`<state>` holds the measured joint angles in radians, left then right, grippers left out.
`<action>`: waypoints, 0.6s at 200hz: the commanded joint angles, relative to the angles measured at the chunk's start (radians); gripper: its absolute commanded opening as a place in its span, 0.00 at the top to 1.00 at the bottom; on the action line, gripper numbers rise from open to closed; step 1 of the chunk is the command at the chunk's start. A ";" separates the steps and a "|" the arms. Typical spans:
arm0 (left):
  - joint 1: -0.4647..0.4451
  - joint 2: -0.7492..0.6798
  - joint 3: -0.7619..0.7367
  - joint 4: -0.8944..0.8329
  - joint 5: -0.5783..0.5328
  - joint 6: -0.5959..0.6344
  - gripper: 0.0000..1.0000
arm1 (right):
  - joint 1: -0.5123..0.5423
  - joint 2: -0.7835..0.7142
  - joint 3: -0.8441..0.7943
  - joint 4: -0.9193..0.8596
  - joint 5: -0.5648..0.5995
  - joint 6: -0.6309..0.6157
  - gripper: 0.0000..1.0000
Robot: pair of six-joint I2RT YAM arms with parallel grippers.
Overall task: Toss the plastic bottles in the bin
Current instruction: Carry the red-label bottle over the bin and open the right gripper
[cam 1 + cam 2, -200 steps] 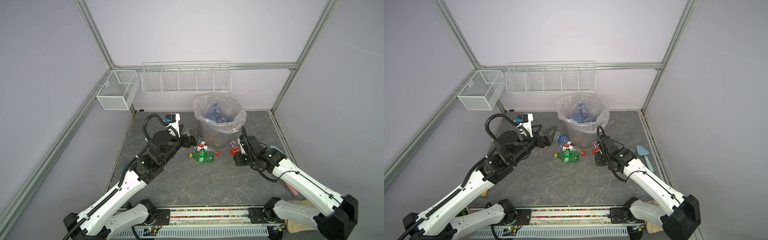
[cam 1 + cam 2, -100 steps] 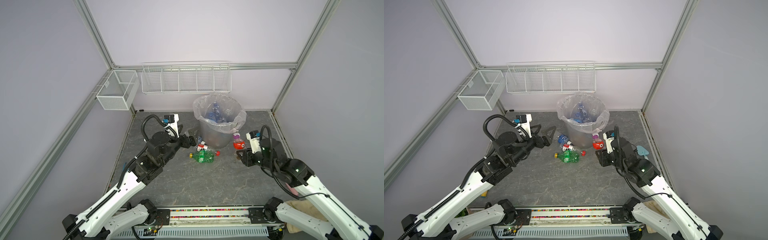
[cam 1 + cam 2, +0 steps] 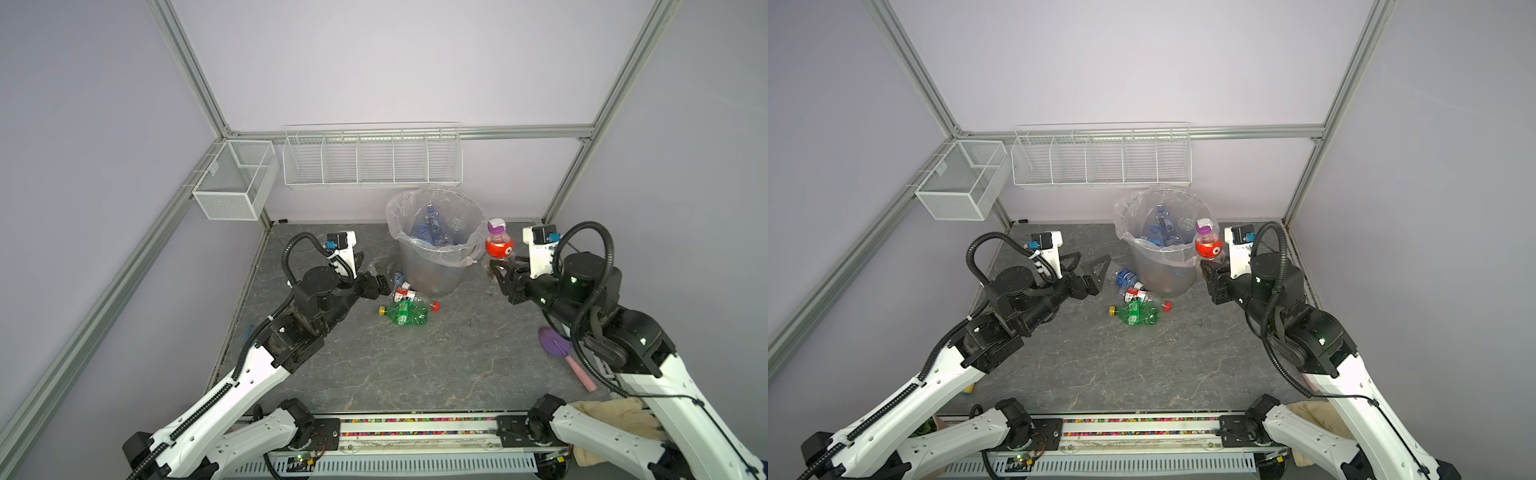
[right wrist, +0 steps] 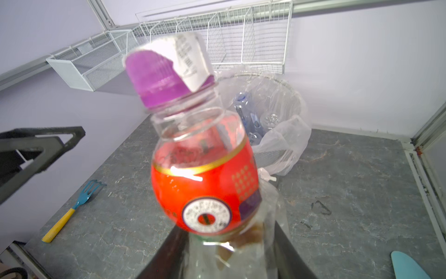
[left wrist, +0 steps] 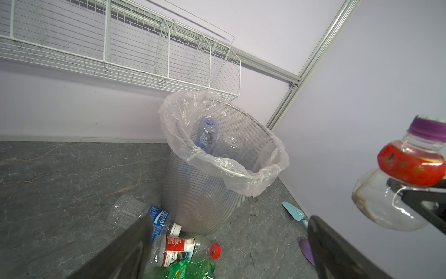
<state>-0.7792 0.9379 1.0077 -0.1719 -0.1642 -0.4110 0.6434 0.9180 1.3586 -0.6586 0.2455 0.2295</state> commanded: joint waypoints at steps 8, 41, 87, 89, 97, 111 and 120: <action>-0.002 -0.024 -0.012 -0.021 -0.024 -0.001 0.01 | -0.001 0.054 0.092 0.058 0.031 -0.065 0.61; -0.001 -0.031 -0.013 -0.030 -0.027 0.002 0.01 | -0.007 0.170 0.236 0.051 0.023 -0.081 0.60; -0.002 -0.042 -0.021 -0.031 -0.029 -0.003 0.01 | -0.070 0.448 0.419 0.023 -0.088 -0.029 0.60; -0.002 -0.043 -0.021 -0.031 -0.030 -0.004 0.01 | -0.074 0.466 0.425 0.021 -0.100 -0.022 0.60; -0.002 -0.044 -0.020 -0.033 -0.031 -0.003 0.01 | -0.093 0.537 0.461 -0.010 -0.153 -0.003 0.61; -0.002 -0.049 -0.018 -0.039 -0.033 -0.003 0.01 | -0.109 0.659 0.511 -0.077 -0.199 0.011 0.59; -0.002 -0.053 -0.017 -0.044 -0.035 -0.002 0.01 | -0.119 0.746 0.569 -0.161 -0.202 0.005 0.43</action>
<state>-0.7792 0.9054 0.9962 -0.1978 -0.1844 -0.4110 0.5484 1.4815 1.8587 -0.6460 0.1383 0.2115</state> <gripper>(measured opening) 0.989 0.457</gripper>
